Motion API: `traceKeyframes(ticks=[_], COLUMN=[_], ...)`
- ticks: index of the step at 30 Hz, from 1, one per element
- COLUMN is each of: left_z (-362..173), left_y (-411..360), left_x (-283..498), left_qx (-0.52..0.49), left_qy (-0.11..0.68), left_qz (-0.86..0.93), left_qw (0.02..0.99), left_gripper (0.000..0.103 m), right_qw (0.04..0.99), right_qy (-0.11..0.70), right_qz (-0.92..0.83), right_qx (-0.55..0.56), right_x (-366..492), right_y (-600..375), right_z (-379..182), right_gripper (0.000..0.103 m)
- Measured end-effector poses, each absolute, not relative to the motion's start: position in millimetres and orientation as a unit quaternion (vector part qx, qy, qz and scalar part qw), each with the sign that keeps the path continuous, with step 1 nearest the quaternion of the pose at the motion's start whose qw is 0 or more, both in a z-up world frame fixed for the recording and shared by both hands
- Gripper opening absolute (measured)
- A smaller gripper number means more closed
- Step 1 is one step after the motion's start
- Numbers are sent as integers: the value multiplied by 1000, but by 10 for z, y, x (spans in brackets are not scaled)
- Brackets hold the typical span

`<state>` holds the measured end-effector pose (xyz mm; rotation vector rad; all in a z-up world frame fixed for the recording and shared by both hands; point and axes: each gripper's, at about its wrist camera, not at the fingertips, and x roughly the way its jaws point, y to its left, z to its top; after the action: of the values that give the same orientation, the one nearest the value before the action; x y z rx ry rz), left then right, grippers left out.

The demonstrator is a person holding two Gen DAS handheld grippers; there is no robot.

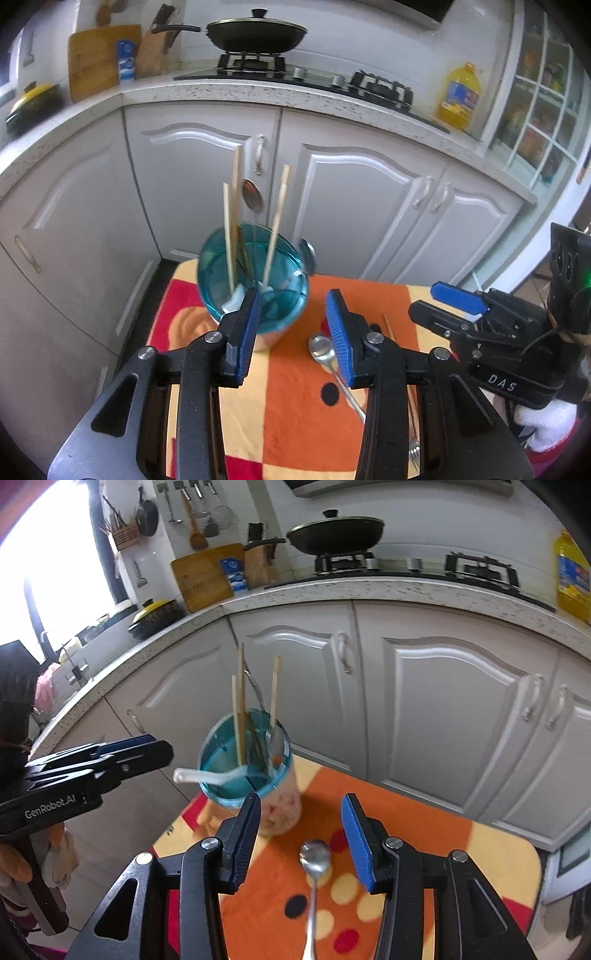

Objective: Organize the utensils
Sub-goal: 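Move both open grippers down toward the metal spoon and wooden chopstick on the mat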

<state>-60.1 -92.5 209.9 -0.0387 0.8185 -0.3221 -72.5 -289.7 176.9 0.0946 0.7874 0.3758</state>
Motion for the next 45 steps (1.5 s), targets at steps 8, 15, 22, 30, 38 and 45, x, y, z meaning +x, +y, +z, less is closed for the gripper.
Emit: traceKeyframes(ticks=[8,15,22,30,38,45], left_z=[2005,1743,1393,1075,775,584], left_y=[-1187,-1442,-1479,-1396,-1353,-1379], left_x=[-842,-914,-893,-823,-673,-440], left_qx=[-17,-9,-1,-4,-19,-42], left_qy=[409,439,479,511,542,549], left_qz=[-196,-226,-216,-194,-172,-155], left_qw=[891,869,851,837,822,821], left_gripper=[36,36,36,36,36,36], right_qw=[903,876,845,838,826,823], right_qy=[406,470,525,538,556,558], right_qz=[135,97,93,88,92,100], right_qx=[40,57,28,40,15,-43], right_x=[-1053,-1197,-1086,-626,-153,-210], right_y=[-3383,-3812,-3723,-3678,-3528,-3703], right_z=[1640,1097,520,353,227,249], right_gripper=[49,49,38,34,24,11])
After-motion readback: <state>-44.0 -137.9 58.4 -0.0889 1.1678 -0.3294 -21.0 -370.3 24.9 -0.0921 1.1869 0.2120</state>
